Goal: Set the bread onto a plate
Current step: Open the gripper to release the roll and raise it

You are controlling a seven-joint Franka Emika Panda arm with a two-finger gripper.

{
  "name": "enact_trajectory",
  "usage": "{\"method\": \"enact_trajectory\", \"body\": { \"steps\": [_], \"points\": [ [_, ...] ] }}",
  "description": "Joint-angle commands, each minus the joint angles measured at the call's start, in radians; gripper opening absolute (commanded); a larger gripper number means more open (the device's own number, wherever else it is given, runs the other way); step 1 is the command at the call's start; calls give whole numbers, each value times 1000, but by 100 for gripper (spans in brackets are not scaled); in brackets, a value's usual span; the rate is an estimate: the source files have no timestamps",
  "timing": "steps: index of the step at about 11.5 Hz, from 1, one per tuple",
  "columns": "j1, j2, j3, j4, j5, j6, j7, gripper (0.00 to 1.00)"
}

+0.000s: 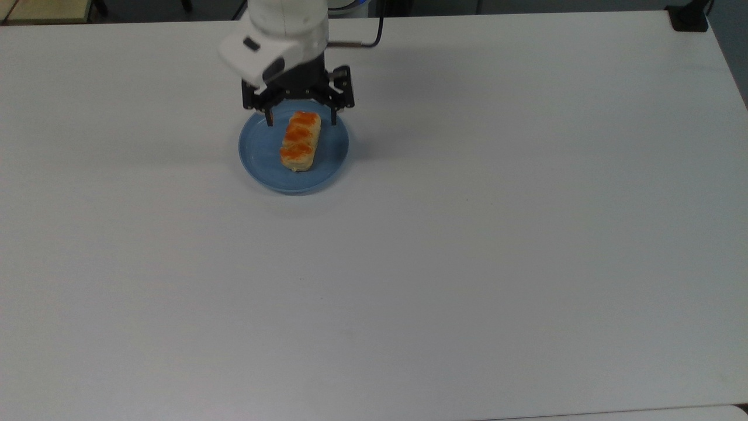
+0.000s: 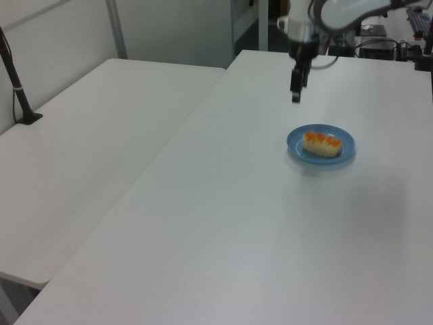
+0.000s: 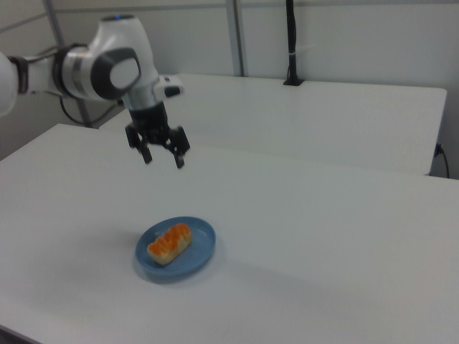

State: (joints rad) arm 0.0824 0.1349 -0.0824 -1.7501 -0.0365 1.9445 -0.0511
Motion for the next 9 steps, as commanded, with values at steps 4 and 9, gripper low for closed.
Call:
{"method": "enact_trajectory", "body": {
  "steps": [4, 9],
  "points": [
    [-66, -107, 98, 87, 27, -180, 123, 100],
    [-69, -94, 92, 130, 30, -234, 120, 100]
  ]
}}
